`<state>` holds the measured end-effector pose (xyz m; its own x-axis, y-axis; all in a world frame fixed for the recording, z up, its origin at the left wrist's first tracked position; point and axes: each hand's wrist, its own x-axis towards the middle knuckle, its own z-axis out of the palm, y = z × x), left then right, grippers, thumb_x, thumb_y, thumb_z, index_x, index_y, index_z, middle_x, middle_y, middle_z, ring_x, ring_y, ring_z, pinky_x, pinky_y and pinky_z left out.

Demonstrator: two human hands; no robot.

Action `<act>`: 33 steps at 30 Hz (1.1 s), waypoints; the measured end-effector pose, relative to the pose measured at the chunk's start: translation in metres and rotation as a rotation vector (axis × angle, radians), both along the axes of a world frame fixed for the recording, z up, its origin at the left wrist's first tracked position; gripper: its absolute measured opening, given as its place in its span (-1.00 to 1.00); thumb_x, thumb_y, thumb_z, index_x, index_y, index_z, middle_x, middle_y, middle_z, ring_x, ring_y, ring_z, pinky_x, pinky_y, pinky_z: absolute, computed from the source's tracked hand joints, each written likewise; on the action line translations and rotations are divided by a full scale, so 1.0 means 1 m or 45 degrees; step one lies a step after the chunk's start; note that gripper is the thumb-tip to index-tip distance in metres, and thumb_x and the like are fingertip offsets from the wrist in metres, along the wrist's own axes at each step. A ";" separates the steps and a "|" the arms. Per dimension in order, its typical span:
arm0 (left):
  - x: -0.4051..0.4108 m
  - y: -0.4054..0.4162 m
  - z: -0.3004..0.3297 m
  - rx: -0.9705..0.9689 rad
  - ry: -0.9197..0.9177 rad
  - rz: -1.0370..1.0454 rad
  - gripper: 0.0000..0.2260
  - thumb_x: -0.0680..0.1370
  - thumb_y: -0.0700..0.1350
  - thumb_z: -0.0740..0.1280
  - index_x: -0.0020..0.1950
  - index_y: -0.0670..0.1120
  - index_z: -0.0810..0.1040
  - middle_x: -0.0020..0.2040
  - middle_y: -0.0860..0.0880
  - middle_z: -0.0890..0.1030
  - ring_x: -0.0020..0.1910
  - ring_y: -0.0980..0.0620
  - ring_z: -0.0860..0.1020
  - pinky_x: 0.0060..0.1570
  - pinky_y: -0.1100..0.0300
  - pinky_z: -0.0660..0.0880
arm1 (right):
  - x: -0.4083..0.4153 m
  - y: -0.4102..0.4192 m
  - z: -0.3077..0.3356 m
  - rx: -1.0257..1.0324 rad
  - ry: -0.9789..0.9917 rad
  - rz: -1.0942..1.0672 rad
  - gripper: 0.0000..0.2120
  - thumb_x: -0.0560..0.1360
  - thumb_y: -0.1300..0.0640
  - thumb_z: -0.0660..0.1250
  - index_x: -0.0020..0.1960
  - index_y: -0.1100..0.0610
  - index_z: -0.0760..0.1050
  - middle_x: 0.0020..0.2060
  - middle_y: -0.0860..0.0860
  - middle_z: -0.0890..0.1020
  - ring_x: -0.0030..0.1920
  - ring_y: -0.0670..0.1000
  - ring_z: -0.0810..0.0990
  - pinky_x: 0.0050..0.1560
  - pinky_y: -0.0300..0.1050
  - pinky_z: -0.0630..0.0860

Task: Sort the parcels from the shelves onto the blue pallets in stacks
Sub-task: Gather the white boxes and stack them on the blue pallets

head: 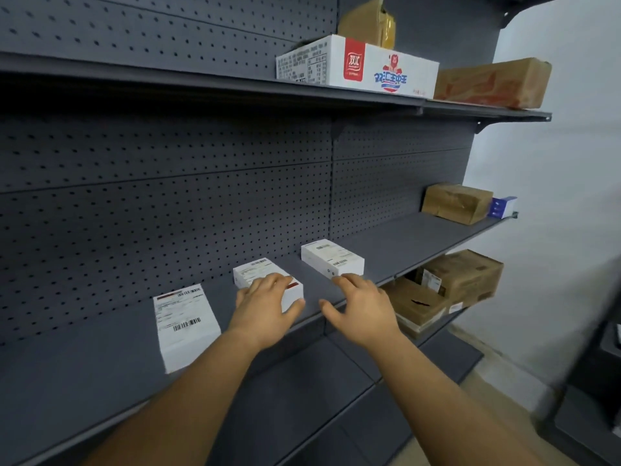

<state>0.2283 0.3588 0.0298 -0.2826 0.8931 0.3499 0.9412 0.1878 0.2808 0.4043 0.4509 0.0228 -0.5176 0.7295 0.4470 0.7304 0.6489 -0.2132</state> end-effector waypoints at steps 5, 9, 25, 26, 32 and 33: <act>0.016 0.029 -0.016 -0.074 0.013 0.088 -0.52 0.56 0.25 0.09 0.45 0.11 0.26 0.42 0.13 0.29 0.40 0.07 0.21 0.37 -0.07 0.15 | -0.005 0.039 -0.011 -0.024 0.029 0.093 -0.37 0.42 -0.32 0.10 0.34 0.02 0.44 0.29 -0.02 0.51 0.27 0.07 0.45 0.21 0.06 0.42; 0.010 0.057 -0.023 -0.098 0.017 0.233 -0.51 0.56 0.25 0.08 0.44 0.09 0.27 0.41 0.10 0.30 0.40 0.03 0.21 0.37 -0.13 0.13 | -0.015 0.071 -0.020 -0.016 0.011 0.113 -0.28 0.37 -0.36 -0.01 0.35 0.00 0.43 0.29 -0.05 0.50 0.28 0.05 0.44 0.21 0.05 0.39; -0.006 0.138 -0.050 -0.270 0.078 0.728 -0.42 0.51 0.34 0.02 0.35 -0.01 0.34 0.34 -0.02 0.34 0.32 -0.11 0.27 0.21 -0.25 0.30 | -0.053 0.183 -0.037 0.040 0.021 0.138 -0.33 0.36 -0.30 0.04 0.31 0.03 0.47 0.36 0.03 0.44 0.34 0.12 0.37 0.27 0.20 0.37; -0.006 0.138 -0.051 -0.267 0.084 0.736 -0.42 0.51 0.35 0.02 0.35 0.00 0.33 0.34 -0.01 0.34 0.32 -0.10 0.26 0.21 -0.25 0.31 | -0.055 0.187 -0.040 0.045 0.007 0.152 -0.32 0.35 -0.31 0.02 0.31 0.02 0.47 0.36 0.03 0.43 0.35 0.12 0.36 0.28 0.21 0.35; -0.004 0.144 -0.053 -0.241 0.082 0.765 -0.48 0.51 0.30 0.07 0.32 0.01 0.34 0.32 0.01 0.34 0.32 -0.08 0.26 0.19 -0.18 0.32 | -0.059 0.211 -0.054 0.012 -0.091 0.211 -0.32 0.36 -0.32 0.03 0.35 -0.02 0.42 0.43 -0.01 0.36 0.41 0.13 0.27 0.34 0.30 0.24; -0.004 0.145 -0.053 -0.236 0.080 0.759 -0.49 0.50 0.31 0.08 0.31 0.02 0.35 0.32 0.02 0.34 0.32 -0.08 0.26 0.19 -0.18 0.32 | -0.059 0.214 -0.056 0.001 -0.103 0.216 -0.35 0.38 -0.31 0.07 0.36 -0.03 0.41 0.43 -0.02 0.34 0.42 0.13 0.25 0.35 0.33 0.21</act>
<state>0.2239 0.5042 -0.0231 -0.7347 0.6359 0.2362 0.6734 0.7257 0.1409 0.3448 0.6653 -0.0328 -0.6675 0.6285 0.3992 0.6254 0.7643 -0.1575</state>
